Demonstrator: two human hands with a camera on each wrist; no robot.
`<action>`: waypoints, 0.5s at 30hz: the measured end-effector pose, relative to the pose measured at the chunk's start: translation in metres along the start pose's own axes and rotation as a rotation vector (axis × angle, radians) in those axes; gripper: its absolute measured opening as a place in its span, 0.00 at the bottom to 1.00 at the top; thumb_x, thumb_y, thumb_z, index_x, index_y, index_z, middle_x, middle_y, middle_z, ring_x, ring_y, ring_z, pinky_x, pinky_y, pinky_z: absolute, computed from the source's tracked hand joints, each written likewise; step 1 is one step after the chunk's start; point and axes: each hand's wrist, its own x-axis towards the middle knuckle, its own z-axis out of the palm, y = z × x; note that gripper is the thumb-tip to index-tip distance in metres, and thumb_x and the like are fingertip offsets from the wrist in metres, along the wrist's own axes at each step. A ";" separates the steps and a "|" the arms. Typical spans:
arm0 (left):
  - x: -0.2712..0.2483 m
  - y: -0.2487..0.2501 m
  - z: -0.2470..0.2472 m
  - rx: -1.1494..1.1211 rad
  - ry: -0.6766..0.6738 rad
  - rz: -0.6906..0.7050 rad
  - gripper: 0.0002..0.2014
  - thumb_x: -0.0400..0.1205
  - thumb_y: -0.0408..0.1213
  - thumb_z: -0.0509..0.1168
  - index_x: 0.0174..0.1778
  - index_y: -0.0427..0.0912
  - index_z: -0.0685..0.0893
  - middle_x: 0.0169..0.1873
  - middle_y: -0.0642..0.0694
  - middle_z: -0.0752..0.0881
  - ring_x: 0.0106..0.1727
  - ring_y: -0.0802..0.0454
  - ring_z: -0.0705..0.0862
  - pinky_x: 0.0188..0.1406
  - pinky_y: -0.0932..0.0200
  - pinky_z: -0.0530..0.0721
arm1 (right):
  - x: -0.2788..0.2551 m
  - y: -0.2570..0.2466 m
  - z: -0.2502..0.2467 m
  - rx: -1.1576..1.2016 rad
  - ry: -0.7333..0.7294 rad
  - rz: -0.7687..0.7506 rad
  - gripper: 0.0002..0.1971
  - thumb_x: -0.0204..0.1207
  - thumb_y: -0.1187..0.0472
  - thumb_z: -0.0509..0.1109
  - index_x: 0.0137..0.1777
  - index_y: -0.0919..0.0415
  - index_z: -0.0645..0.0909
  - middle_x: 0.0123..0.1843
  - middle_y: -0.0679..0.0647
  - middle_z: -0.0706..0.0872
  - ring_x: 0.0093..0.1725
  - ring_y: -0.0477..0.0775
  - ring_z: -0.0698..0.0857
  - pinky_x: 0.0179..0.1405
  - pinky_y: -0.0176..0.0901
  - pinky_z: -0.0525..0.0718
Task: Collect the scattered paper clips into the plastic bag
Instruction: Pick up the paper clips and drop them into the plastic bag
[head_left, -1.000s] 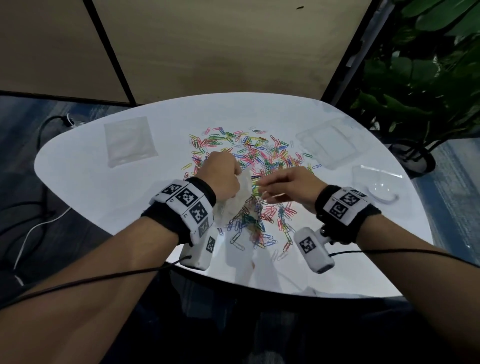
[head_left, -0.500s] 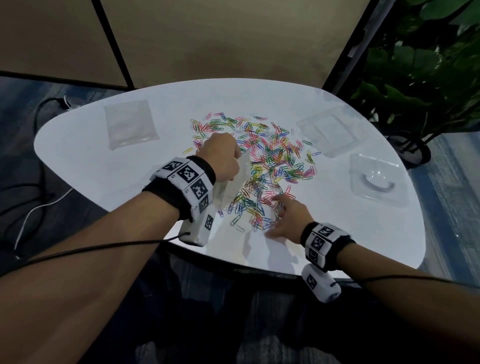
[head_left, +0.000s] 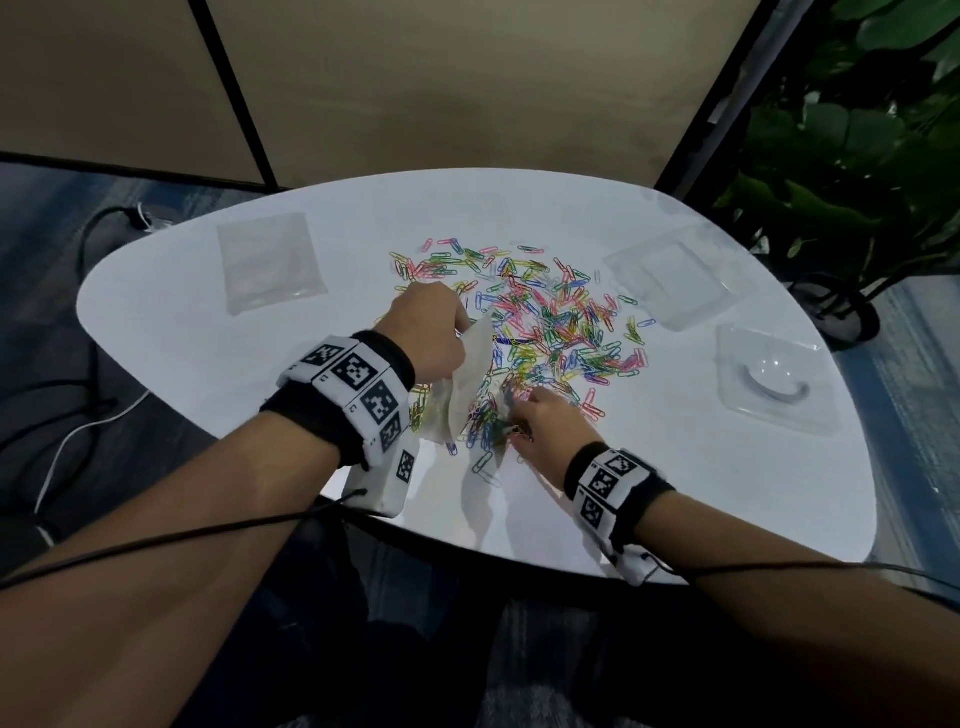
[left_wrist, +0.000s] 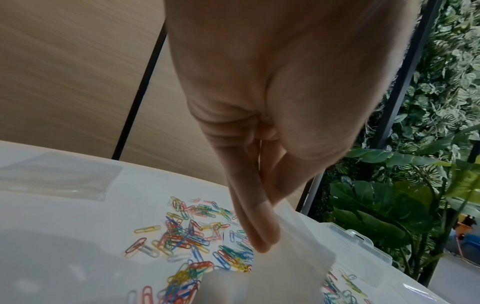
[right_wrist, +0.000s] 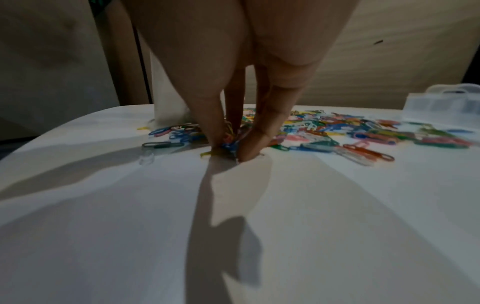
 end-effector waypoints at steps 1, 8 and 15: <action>0.001 0.000 0.000 0.005 0.003 -0.002 0.17 0.79 0.24 0.61 0.57 0.38 0.91 0.53 0.39 0.92 0.49 0.45 0.92 0.53 0.50 0.91 | 0.005 0.000 -0.003 -0.013 -0.009 -0.011 0.12 0.77 0.62 0.72 0.59 0.59 0.87 0.53 0.57 0.84 0.48 0.56 0.84 0.54 0.47 0.86; 0.001 0.007 0.003 0.005 -0.018 0.005 0.17 0.80 0.24 0.61 0.59 0.38 0.91 0.55 0.39 0.91 0.51 0.42 0.90 0.55 0.52 0.90 | 0.024 0.015 -0.047 0.348 -0.027 0.215 0.05 0.71 0.61 0.80 0.45 0.60 0.92 0.38 0.54 0.93 0.38 0.51 0.90 0.44 0.41 0.90; 0.003 0.010 0.006 -0.038 -0.027 0.007 0.18 0.79 0.23 0.60 0.60 0.36 0.91 0.54 0.39 0.91 0.48 0.41 0.91 0.53 0.50 0.91 | 0.033 0.002 -0.090 1.315 0.216 0.173 0.11 0.70 0.73 0.78 0.51 0.76 0.86 0.41 0.64 0.90 0.38 0.57 0.91 0.43 0.40 0.90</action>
